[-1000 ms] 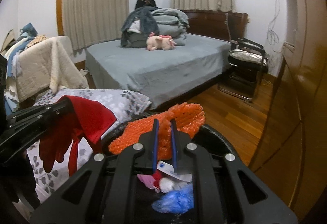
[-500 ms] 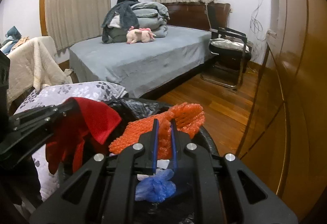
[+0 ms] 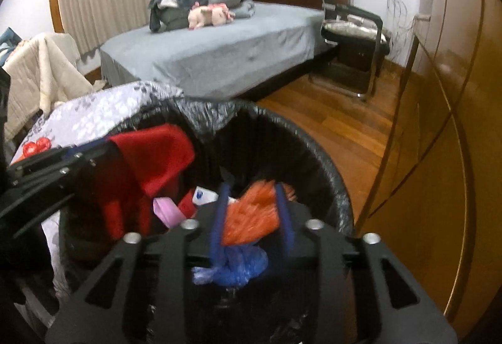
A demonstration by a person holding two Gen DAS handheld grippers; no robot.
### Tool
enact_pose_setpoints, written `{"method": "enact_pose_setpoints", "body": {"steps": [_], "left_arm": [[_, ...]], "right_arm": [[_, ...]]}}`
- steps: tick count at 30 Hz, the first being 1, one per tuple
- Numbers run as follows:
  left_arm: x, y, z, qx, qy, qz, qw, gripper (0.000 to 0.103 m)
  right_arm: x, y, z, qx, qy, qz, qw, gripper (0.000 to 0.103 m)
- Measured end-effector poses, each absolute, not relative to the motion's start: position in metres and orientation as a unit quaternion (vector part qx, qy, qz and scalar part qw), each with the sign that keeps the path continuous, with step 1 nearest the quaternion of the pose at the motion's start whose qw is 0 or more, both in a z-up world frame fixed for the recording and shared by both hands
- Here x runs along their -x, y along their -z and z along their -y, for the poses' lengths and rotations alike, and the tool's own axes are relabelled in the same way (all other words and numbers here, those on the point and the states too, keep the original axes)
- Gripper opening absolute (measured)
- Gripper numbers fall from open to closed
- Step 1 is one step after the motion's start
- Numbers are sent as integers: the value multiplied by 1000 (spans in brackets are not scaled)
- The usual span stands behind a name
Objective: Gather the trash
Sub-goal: 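Open both grippers to drop the glove and foam net into the bin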
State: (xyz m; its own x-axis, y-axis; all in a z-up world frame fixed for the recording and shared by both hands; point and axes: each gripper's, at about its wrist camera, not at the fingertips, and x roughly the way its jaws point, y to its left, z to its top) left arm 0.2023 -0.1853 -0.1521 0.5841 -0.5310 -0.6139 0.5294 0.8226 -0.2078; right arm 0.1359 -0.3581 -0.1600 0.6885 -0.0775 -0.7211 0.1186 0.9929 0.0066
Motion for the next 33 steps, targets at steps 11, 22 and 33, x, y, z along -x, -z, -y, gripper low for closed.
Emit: {"method": "enact_pose_setpoints", "body": {"steps": [11, 22, 33], "left_arm": [[-198, 145, 168, 0, 282, -332, 900, 53], [-188, 123, 113, 1, 232, -302, 925, 81], [-181, 107, 5, 19, 126, -288, 949, 90]], "right_arm": [[-134, 153, 354, -24, 67, -378, 923, 70], [-140, 129, 329, -31, 47, -346, 937, 92], [-168, 103, 256, -26, -17, -315, 949, 94]]}}
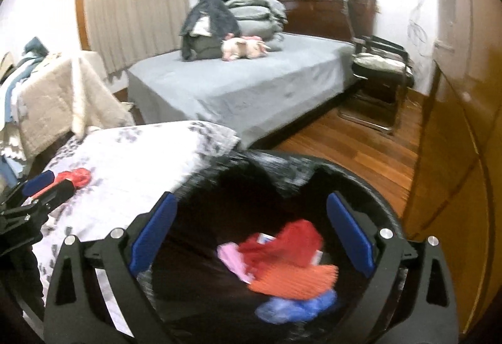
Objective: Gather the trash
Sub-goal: 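Open both grippers to drop the glove and foam net into the bin, then grasp the white cloth with the left gripper while the right gripper grasps the pink sock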
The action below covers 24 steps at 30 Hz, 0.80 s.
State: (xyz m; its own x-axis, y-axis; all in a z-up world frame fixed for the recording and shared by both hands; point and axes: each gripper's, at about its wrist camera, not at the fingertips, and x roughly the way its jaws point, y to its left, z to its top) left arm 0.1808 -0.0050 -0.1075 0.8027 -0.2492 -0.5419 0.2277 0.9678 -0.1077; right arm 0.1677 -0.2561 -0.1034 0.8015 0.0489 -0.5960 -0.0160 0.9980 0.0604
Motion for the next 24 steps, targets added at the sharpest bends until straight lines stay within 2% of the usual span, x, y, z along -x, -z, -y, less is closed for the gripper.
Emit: {"method": "enact_pose_setpoints", "body": {"steps": [15, 24], "left_arm": [[-155, 134, -134, 28, -35, -305, 951, 89], [-153, 167, -166, 46, -59, -333, 940, 84]], "right_arm": [[-202, 113, 120, 0, -132, -307, 942, 94], [-212, 141, 69, 22, -164, -318, 933, 94]]}}
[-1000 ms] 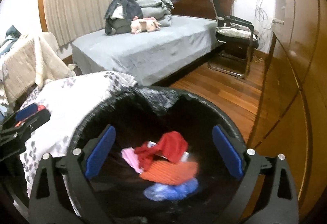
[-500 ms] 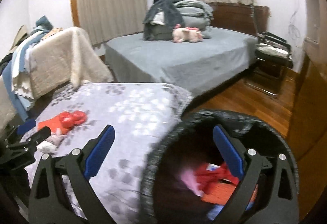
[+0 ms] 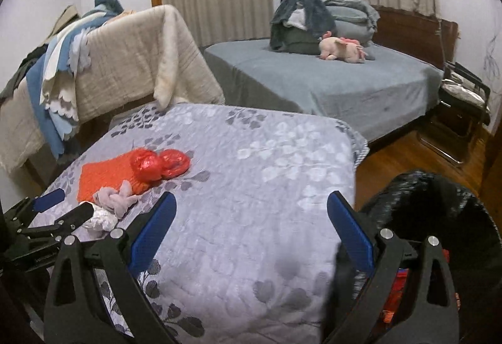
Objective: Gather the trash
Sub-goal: 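Grasp the white cloth with the left gripper while the right gripper grasps the pink sock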
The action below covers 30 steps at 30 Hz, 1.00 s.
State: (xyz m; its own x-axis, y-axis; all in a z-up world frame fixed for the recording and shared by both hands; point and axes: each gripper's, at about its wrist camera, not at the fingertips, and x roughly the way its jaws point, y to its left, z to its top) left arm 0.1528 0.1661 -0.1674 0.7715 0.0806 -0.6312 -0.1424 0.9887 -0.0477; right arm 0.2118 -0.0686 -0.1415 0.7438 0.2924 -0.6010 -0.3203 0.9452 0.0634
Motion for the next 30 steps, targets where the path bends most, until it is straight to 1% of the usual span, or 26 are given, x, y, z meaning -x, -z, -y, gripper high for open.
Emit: {"method": "enact_pose_setpoints", "body": {"steps": [4, 7, 10, 12, 13, 14, 17, 23, 30], "left_arm": [[-157, 178, -168, 54, -58, -343, 936, 80], [-161, 186, -170, 61, -55, -351, 933, 75], [-164, 192, -171, 67, -49, -360, 929, 64], [-165, 194, -172, 69, -46, -363, 928, 54], [-165, 194, -172, 71, -45, -362, 928, 52], [-164, 194, -173, 73, -43, -362, 928, 47], [-164, 192, -173, 72, -40, -362, 929, 42], [-157, 186, -174, 73, -34, -358, 930, 37], [-139, 172, -183, 70, -34, -348, 934, 37]], "right_arm": [[-216, 150, 60, 25, -166, -326, 930, 94], [-217, 154, 58, 28, -166, -330, 929, 94], [-218, 157, 58, 32, -165, -333, 928, 94], [-219, 159, 58, 32, -164, -335, 927, 94], [-219, 160, 57, 33, -163, -336, 927, 94], [-220, 160, 56, 33, -163, -337, 927, 94], [-219, 160, 53, 34, -166, -337, 926, 94], [-218, 159, 46, 35, -172, -335, 926, 94], [-216, 156, 33, 33, -183, -332, 925, 94]]}}
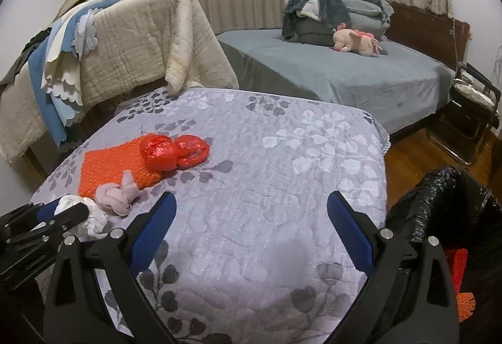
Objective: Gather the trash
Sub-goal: 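Grasp the white cloth with the left gripper while the right gripper grasps the pink sock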
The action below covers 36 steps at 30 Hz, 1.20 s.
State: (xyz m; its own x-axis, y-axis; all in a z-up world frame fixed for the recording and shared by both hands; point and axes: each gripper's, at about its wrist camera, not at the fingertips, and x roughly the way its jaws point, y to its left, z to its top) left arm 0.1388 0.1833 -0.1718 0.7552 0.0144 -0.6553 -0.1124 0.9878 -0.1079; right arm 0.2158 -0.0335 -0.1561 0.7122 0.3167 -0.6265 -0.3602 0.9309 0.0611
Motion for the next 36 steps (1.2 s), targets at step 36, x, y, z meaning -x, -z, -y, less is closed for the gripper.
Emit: {"method": "enact_pose_setpoints", "body": {"steps": [36], "left_arm": [[-126, 176, -289, 98, -138, -323, 931, 37]], "right_arm": [[-212, 195, -124, 86, -263, -369, 887, 76]]}}
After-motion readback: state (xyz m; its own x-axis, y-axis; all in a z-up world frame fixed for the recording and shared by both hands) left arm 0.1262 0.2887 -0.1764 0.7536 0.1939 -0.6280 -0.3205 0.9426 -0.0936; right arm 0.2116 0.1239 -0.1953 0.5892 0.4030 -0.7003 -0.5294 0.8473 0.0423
